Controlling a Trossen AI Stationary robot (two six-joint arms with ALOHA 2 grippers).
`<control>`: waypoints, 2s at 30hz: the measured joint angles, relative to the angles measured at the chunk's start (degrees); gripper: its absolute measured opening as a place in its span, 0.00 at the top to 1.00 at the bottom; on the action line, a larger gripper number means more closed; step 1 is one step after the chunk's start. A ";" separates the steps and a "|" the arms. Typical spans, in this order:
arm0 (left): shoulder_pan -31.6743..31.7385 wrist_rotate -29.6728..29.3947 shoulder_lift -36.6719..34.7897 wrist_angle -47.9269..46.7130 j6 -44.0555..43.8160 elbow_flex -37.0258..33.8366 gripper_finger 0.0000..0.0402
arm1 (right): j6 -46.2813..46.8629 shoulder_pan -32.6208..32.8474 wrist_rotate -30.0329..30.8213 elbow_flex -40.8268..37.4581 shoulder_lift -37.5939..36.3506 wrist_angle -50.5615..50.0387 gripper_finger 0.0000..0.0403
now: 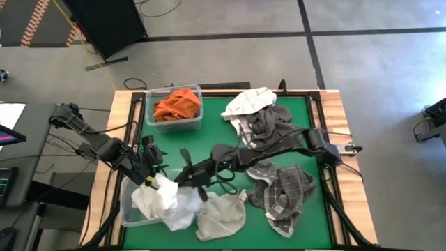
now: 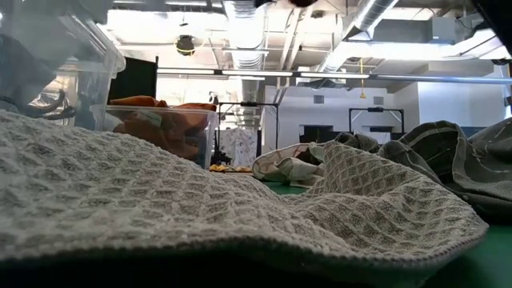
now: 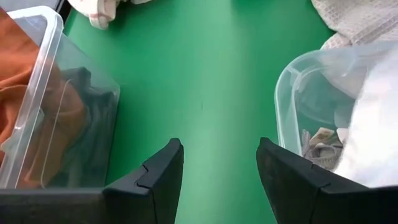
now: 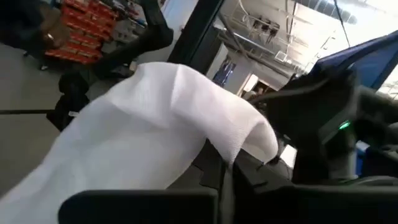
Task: Sort towels by color in basket
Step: Put the white towel into the bottom transparent bin
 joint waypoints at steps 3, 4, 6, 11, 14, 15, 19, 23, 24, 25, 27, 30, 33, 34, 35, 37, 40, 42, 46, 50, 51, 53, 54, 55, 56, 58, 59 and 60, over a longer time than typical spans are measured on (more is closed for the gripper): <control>-0.02 0.02 0.00 -0.85 -1.21 0.00 0.52 | 0.41 -0.32 -0.10 2.90 2.82 0.51 0.93; -0.02 0.04 0.00 -1.35 -1.59 0.00 0.52 | 0.43 -0.52 -0.10 3.66 3.56 -0.11 0.93; -0.02 0.04 0.02 -2.21 -2.15 0.00 0.52 | 0.43 -0.58 -0.09 5.14 5.19 -3.05 0.94; 0.02 -0.02 0.00 -3.77 -2.70 0.00 0.52 | 0.32 -0.95 -0.38 8.12 8.26 -12.43 0.92; 0.02 -1.23 0.00 -4.87 -2.64 0.40 0.52 | -0.32 -0.88 -0.51 8.21 8.24 -16.22 0.92; 0.02 -1.94 0.02 -5.56 -2.62 0.85 0.52 | -0.70 -0.84 -0.61 8.21 8.19 -17.44 0.93; 0.04 -2.74 0.00 -7.34 -0.56 2.86 0.52 | -1.80 -0.78 -0.80 8.21 8.10 -21.39 0.92; 0.04 -2.25 0.00 -7.63 1.85 4.44 0.52 | -1.82 -0.91 -0.86 8.23 7.82 -27.17 0.91; 0.04 -2.24 0.00 -7.70 1.87 4.78 0.52 | -1.82 -1.03 -0.89 8.23 7.82 -28.95 0.91; 0.04 -2.25 0.00 -7.86 1.88 5.00 0.52 | -1.82 -1.22 -0.97 8.34 7.80 -30.54 0.91; 0.04 -2.25 0.00 -7.90 2.06 5.21 0.52 | -1.80 -1.28 -0.02 8.34 6.74 -35.07 0.91; 0.04 -2.23 0.00 -7.89 2.08 5.22 0.52 | -2.48 -1.28 4.12 8.32 4.82 -41.45 0.91; 0.04 -2.30 0.02 -7.79 2.08 5.22 0.52 | -3.55 -1.35 6.61 8.17 1.92 -46.47 0.90; 0.04 -2.36 0.04 -7.78 2.08 5.22 0.52 | -3.91 -1.36 6.97 8.17 0.79 -47.57 0.90; 0.04 -2.48 0.04 -7.73 2.08 5.22 0.52 | -4.07 -1.39 7.33 8.17 -0.37 -48.45 0.90; 0.04 -2.73 0.02 -7.56 2.08 5.22 0.52 | -4.44 -1.44 8.04 8.20 -2.74 -51.27 0.90; 0.04 -2.77 0.02 -6.74 2.14 5.22 0.52 | -4.16 -1.81 8.07 8.21 -5.04 -56.15 0.90; 0.04 -2.79 0.03 -5.93 2.69 5.22 0.52 | -2.92 -2.05 8.07 8.17 -5.82 -58.13 0.90; 0.04 -2.82 0.02 -3.87 4.56 5.22 0.52 | -1.12 -2.03 8.05 8.19 -6.19 -54.40 0.90; 0.04 -2.63 0.01 -3.05 5.28 5.31 0.52 | -1.79 -0.84 7.16 8.21 -3.99 -47.95 0.90; 0.04 -2.21 -0.02 -3.14 5.28 5.57 0.52 | -1.79 -0.47 6.60 8.20 -3.22 -47.02 0.90; -0.15 -1.11 -0.16 -3.09 4.94 6.53 0.52 | -1.49 -0.08 4.40 8.15 -1.03 -42.80 0.90; -0.36 -0.62 -0.31 -3.06 4.72 7.10 0.52 | -1.51 0.09 3.60 8.19 -0.19 -40.97 0.90; -0.76 -0.44 -0.35 -3.02 4.62 7.66 0.52 | -1.52 0.23 3.48 8.19 0.64 -40.29 0.90; -1.20 0.24 -0.56 -2.72 4.60 8.25 0.52 | -1.54 0.29 3.37 8.19 1.72 -38.61 0.90; -2.31 2.06 -0.74 -2.11 4.00 9.32 0.52 | -1.30 0.29 3.38 8.21 3.55 -36.22 0.88; -2.84 3.31 -0.85 -1.77 3.54 9.69 0.52 | -0.89 0.26 3.36 8.13 4.18 -36.24 0.87; -3.32 4.40 -0.91 -1.15 3.21 9.97 0.52 | -0.33 0.16 3.38 8.11 4.93 -35.36 0.86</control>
